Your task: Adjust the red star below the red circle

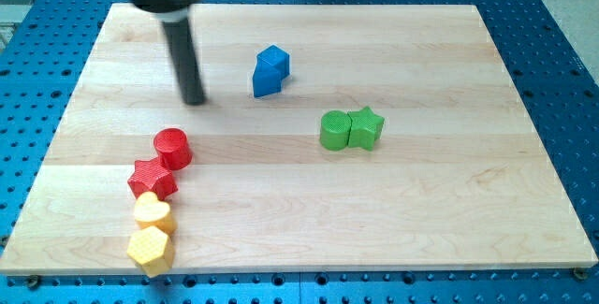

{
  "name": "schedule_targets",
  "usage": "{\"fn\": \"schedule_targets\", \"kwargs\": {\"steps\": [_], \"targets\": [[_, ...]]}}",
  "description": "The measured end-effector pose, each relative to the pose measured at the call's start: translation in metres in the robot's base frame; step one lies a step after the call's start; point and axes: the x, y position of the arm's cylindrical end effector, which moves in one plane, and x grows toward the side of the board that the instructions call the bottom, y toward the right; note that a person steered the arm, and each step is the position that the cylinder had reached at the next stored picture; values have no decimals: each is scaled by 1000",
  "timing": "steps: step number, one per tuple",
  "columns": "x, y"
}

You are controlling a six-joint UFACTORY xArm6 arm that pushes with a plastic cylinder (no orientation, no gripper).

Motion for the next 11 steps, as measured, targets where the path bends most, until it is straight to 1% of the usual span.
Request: {"fn": "schedule_targets", "kwargs": {"steps": [1,2,3,6,11], "targets": [[47,-64],[104,-45],[123,-33],[132,-21],[131,3]]}}
